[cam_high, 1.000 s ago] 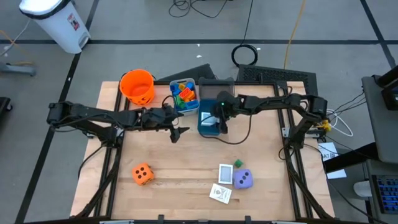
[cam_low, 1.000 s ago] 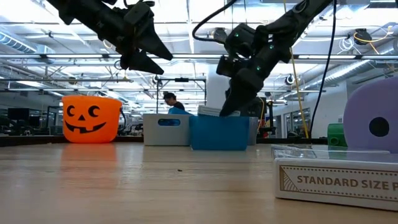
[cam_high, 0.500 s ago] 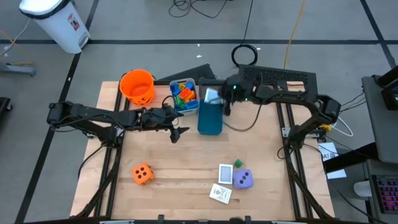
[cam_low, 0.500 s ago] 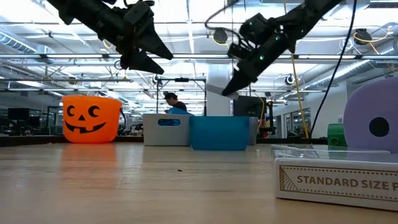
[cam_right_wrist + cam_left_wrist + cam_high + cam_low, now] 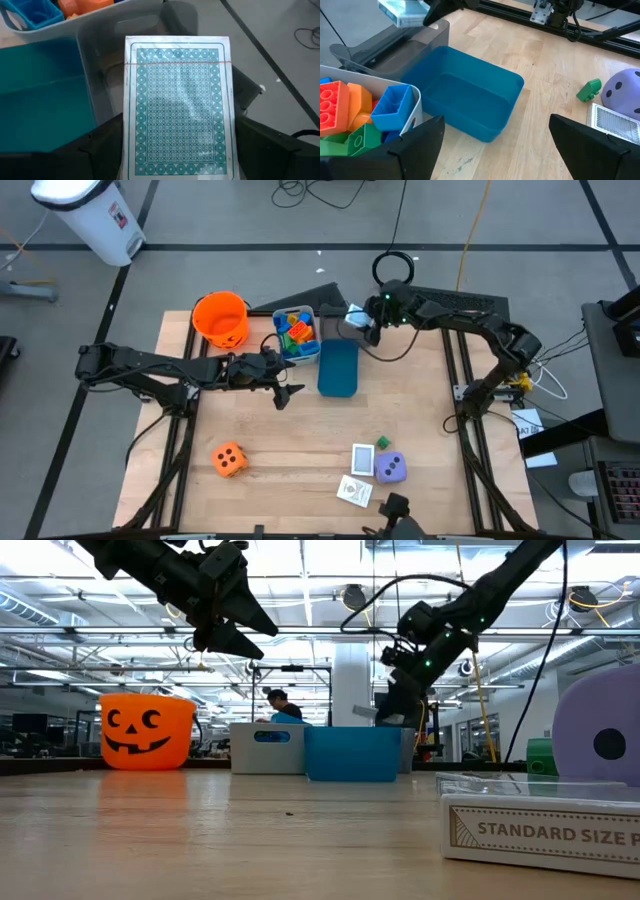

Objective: Pick & Place Toys
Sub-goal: Put the white and blue deck of cards into the black bin, then put the white and black deck of cards into the black bin

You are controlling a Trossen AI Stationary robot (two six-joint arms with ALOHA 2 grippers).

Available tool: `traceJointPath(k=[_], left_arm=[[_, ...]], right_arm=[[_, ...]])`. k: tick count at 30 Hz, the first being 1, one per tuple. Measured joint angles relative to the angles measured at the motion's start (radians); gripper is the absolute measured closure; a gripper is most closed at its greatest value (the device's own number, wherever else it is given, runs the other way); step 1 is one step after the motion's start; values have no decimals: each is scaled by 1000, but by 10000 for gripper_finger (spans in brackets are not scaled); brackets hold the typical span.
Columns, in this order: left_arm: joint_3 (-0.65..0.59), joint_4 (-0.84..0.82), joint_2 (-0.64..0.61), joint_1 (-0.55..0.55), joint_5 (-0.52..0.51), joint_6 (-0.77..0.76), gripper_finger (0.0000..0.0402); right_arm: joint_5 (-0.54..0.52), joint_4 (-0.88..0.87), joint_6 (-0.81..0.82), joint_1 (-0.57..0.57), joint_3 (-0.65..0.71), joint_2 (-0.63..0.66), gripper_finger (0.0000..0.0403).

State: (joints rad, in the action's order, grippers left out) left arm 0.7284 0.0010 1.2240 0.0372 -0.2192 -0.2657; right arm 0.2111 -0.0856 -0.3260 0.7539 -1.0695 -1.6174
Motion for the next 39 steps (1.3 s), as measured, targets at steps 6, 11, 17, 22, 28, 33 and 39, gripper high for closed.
traceJointPath(k=[6,11,17,22,28,33,39], left_arm=[[0,0,0,0,0,0,37],[0,-1,0,0,5,0,37],[0,-1,0,0,6,0,37],[0,-1,0,0,7,-9,37],[0,1,0,0,8,-10,37],[0,1,0,0,8,-24,37],[0,1,0,0,8,-35,37]], right_arm=[[-4,35,49,-5,0,-50,79],[-4,64,52,-17,0,-55,42],[-40,59,40,-39,0,-55,25],[-86,12,17,-81,0,-25,24],[-84,-69,32,-201,1,90,24],[-81,-150,134,-375,-1,187,24],[-84,-182,199,-702,38,216,25]])
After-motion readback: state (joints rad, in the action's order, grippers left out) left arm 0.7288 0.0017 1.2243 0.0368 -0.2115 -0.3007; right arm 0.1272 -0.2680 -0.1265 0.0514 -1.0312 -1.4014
